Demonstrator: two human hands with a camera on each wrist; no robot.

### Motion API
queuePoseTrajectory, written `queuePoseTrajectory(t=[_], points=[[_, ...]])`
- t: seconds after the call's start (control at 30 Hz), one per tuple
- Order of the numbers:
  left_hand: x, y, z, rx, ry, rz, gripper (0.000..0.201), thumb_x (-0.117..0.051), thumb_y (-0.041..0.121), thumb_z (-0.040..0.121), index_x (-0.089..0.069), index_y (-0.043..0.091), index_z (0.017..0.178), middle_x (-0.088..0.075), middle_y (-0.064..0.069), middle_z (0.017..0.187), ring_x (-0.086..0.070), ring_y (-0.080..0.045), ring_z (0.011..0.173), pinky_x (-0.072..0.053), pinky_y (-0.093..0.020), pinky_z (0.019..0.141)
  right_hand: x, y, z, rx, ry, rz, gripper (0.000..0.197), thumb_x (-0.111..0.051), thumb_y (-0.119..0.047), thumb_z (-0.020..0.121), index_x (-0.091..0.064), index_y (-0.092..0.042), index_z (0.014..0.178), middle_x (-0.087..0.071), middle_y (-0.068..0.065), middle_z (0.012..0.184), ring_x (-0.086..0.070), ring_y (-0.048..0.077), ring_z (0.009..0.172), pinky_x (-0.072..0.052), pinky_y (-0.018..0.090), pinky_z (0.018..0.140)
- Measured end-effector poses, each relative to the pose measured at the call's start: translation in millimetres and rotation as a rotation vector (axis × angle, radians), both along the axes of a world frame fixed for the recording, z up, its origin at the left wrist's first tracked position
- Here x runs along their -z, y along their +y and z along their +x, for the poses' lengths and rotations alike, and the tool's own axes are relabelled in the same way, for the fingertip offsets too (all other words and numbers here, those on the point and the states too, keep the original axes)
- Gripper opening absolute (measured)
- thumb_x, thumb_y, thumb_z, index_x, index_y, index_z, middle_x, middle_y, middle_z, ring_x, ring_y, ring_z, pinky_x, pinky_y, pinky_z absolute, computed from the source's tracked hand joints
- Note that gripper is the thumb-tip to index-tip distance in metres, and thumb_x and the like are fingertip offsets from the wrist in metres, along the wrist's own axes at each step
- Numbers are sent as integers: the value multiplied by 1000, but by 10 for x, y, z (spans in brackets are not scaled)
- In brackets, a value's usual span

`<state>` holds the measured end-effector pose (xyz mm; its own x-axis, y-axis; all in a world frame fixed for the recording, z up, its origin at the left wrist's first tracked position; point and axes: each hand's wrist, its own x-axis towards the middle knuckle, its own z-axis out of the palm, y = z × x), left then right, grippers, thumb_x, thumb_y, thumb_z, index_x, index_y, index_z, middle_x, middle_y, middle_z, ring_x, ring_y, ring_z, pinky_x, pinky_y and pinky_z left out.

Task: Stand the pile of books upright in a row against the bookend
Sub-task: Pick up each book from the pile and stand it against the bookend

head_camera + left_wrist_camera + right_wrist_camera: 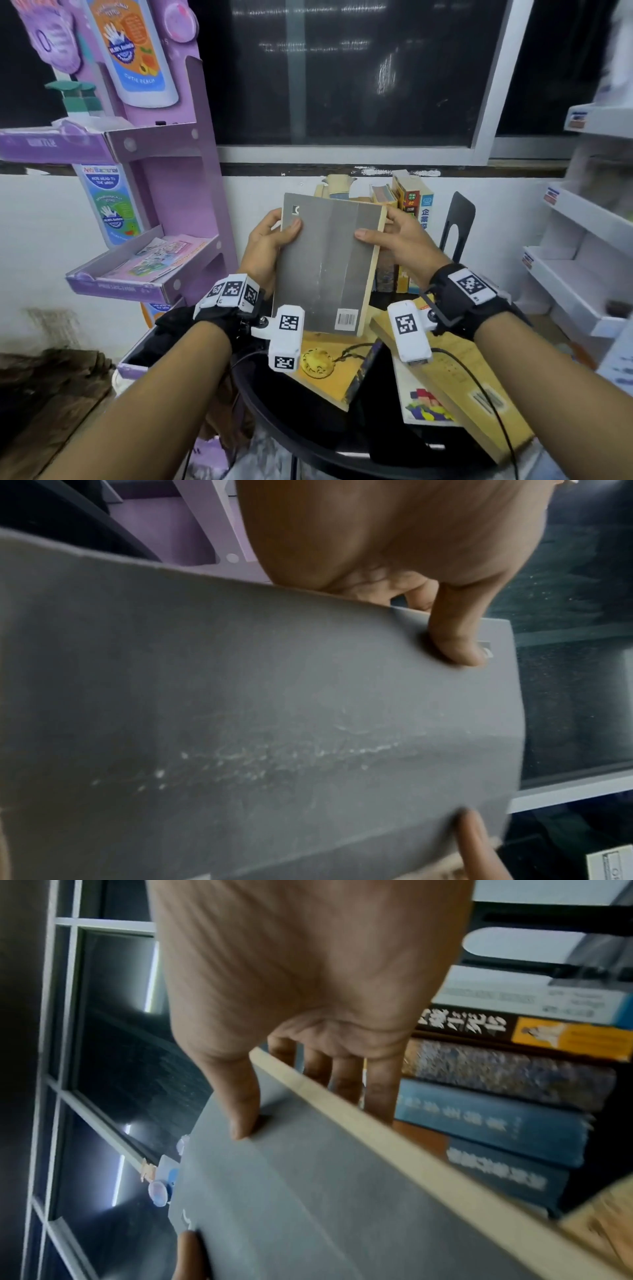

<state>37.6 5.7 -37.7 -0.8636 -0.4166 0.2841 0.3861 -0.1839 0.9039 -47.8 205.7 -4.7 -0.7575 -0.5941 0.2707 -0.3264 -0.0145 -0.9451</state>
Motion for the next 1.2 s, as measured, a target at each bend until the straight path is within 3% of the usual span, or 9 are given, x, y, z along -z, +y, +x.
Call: queuePoseTrajectory(t=[0.2, 0.37, 0.57, 0.67, 0.77, 0.9, 1.07, 1.13, 1.2], points=[[-199, 47, -113, 44, -13, -114, 29, -63, 17, 84, -64, 14, 112, -70, -13, 104, -66, -28, 86, -54, -42, 83, -333, 216, 67, -77, 188, 187, 37, -71, -9, 84, -57, -20, 117, -59, -3, 108, -72, 16, 83, -59, 31, 55], [-275, 174, -197, 87, -18, -166, 24, -58, 12, 91, -62, 12, 115, -68, -16, 107, -65, -29, 90, -53, -45, 87, -442, 217, 90, -13, 421, 363, 56, -75, -24, 82, -50, -33, 131, -51, -4, 126, -62, 16, 100, -60, 34, 75], [-272, 271, -288, 128, -70, -171, 30, -52, 13, 95, -58, 4, 123, -68, -18, 109, -67, -28, 88, -57, -36, 76, -456, 278, 99, 40, 531, 380, 53, -71, -21, 85, -52, -27, 134, -51, -10, 127, -52, 11, 109, -52, 31, 90], [-302, 349, -339, 136, -69, -197, 32, -49, 12, 95, -56, 0, 124, -66, -15, 106, -67, -22, 83, -55, -27, 68, -473, 329, 85, 72, 573, 392, 50, -72, -21, 84, -55, -29, 131, -53, -12, 123, -51, 6, 106, -48, 20, 82], [-335, 401, -410, 109, -102, -247, 34, -60, 24, 81, -60, 12, 112, -66, -5, 100, -64, -14, 82, -49, -25, 68, -527, 432, 53, 86, 576, 420, 50, -73, -22, 84, -56, -30, 130, -54, -14, 121, -53, 5, 103, -44, 9, 70], [-378, 483, -553, 82, -100, -346, 21, -64, 16, 82, -62, 19, 103, -65, 5, 93, -64, -6, 79, -48, -21, 68, -618, 657, -18, 98, 565, 469, 48, -75, -23, 81, -61, -32, 126, -58, -14, 122, -57, 5, 102, -50, 18, 81], [-456, 663, -781, 44, -73, -521, 21, -61, 12, 90, -61, 15, 111, -64, 5, 105, -60, -6, 96, -48, -20, 81, -694, 996, -109, 194, 536, 538, 40, -75, -22, 80, -64, -34, 117, -56, -25, 100, -59, 1, 86, -46, 12, 64], [-445, 755, -901, 12, -50, -624, 22, -63, 13, 90, -62, 13, 113, -65, 3, 108, -59, -3, 96, -46, -15, 83, -705, 1114, -169, 248, 532, 566, 40, -75, -22, 80, -65, -33, 117, -61, -17, 104, -61, 7, 88, -50, 17, 66], [-410, 824, -1036, -84, -64, -885, 27, -64, 23, 89, -62, 18, 116, -63, 3, 116, -56, -8, 105, -43, -23, 93, -719, 1208, -230, 296, 530, 600, 42, -76, -23, 79, -65, -31, 119, -62, -8, 110, -63, 11, 89, -53, 22, 65]])
